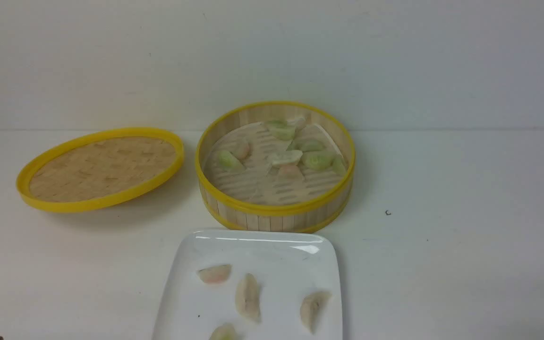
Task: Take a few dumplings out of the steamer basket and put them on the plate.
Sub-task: Use the left arm to grab a dumpling from the steamer
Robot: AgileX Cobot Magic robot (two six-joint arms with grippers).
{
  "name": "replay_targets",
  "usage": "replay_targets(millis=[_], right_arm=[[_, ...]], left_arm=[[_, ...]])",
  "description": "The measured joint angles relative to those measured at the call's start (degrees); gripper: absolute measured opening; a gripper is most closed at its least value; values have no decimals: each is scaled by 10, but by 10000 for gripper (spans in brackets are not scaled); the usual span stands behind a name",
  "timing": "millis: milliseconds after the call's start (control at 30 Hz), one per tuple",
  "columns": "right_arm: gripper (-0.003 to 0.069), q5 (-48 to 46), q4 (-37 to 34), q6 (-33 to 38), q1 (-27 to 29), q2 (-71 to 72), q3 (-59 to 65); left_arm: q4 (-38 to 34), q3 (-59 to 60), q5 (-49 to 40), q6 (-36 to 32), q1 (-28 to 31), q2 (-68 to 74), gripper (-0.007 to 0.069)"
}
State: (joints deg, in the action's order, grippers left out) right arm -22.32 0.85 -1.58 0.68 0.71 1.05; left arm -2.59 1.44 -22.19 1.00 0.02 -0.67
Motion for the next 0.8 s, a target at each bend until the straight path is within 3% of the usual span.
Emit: replay_targets(millis=[667, 800], right_arm=[[-15, 0, 0, 0, 0, 0, 0], [-15, 0, 0, 0, 0, 0, 0]], left_arm=[[7, 1, 8, 2, 0, 0, -6], [-38, 2, 57, 29, 0, 0, -6]])
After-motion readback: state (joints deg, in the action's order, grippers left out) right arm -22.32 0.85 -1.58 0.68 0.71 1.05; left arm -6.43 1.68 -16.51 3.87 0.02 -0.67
